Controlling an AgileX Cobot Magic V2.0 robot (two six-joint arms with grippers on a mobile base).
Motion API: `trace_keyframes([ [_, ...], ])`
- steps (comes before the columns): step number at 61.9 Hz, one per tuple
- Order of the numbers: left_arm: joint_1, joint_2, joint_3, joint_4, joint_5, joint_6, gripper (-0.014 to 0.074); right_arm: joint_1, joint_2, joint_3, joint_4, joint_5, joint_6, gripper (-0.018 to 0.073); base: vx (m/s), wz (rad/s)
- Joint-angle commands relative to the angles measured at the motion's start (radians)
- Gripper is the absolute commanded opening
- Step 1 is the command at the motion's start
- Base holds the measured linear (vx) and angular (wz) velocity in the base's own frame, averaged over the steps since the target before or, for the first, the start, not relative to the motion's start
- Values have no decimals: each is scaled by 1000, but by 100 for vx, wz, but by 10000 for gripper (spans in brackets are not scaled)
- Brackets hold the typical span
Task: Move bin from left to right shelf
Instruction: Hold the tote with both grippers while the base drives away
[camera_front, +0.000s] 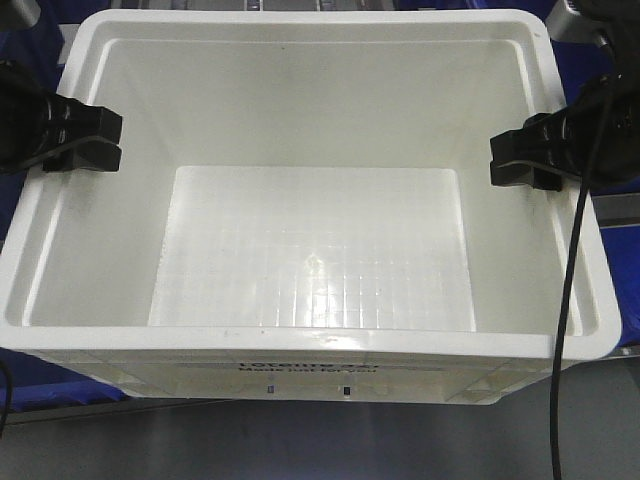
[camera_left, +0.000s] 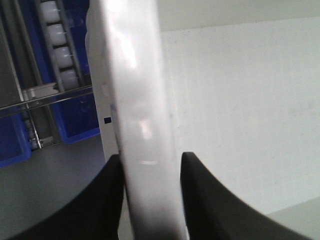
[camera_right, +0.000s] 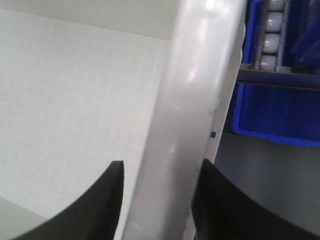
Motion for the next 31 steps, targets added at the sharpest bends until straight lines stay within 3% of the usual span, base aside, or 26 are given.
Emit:
trace_keyframes([
  [1,-7,-53,-40,-57,-66,52,-4,-6,-32,-34,-21,-86,-14,-4,-10,-41],
  [31,-7,-53,-40,-57,-66,52,-4,-6,-32,-34,-24,-85,-14,-4,-10,-50],
])
